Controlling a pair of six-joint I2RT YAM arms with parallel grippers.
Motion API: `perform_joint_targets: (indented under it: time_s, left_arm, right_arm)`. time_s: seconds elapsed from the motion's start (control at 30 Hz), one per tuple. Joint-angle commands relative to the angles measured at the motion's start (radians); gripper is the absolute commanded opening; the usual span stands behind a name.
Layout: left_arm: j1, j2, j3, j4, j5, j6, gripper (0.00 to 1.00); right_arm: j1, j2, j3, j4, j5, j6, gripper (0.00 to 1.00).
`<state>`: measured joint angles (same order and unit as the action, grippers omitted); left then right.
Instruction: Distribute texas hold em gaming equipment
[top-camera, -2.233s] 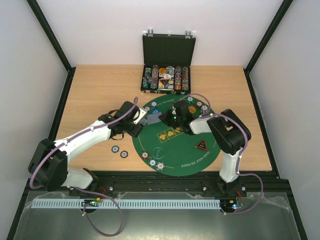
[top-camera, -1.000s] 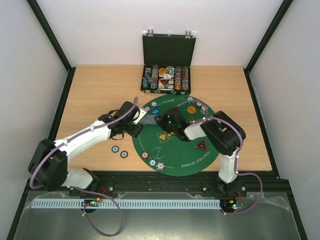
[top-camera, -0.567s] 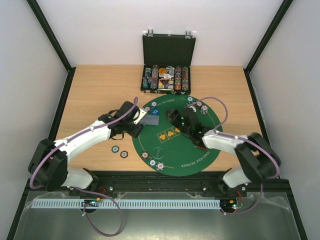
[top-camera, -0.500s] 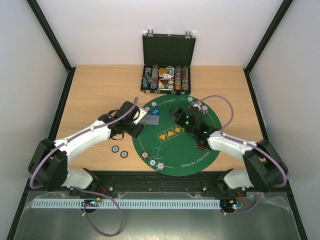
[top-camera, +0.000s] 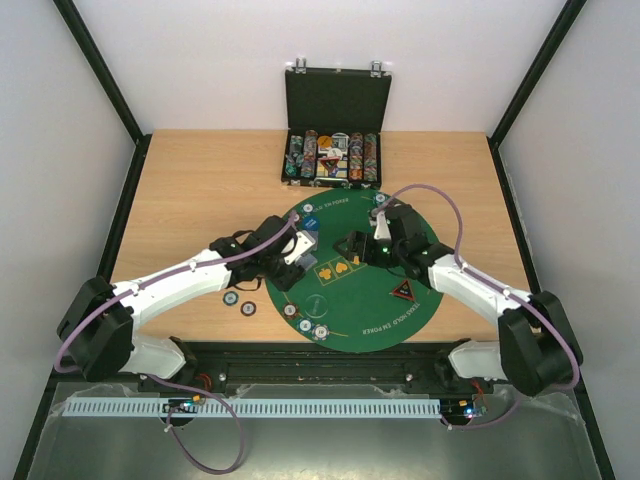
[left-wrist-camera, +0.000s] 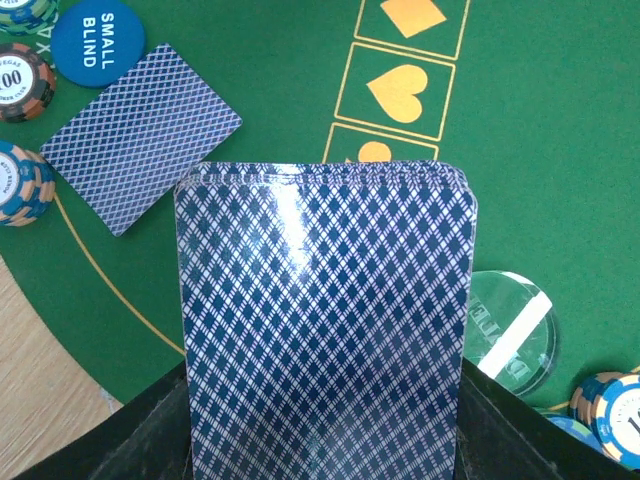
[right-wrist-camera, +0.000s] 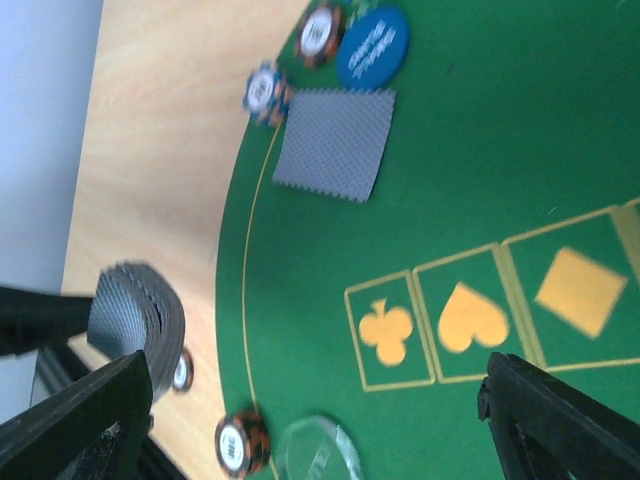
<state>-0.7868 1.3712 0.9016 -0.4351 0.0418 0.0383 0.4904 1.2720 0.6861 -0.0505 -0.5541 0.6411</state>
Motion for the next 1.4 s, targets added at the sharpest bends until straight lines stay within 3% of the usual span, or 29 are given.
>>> perform_joint_targets:
  time_s: [0.0, 0.3, 0.73, 1.13, 1.37]
  left_arm:
    - [-0.016, 0.004, -0.015, 0.012, 0.022, 0.005, 0.58]
    - [-0.042, 0.007, -0.020, 0.013, 0.029, 0.008, 0.58]
    - [-0.055, 0.008, -0.019, 0.013, 0.033, 0.012, 0.58]
    - [-0.056, 0.011, -0.021, 0.011, 0.018, 0.010, 0.58]
    - [-0.054, 0.015, -0.021, 0.012, 0.018, 0.011, 0.58]
  right_arm:
    - [0.028, 0.069, 0.045, -0.064, -0.198, -0.072, 0.90]
    - [0.043, 0.208, 0.154, -0.082, -0.341, -0.122, 0.90]
    - [0.101, 0.371, 0.251, -0.116, -0.374, -0.177, 0.88]
    - [0.092, 0.418, 0.261, -0.170, -0.223, -0.193, 0.84]
    - [0.035, 0.386, 0.203, -0.157, -0.226, -0.181, 0.81]
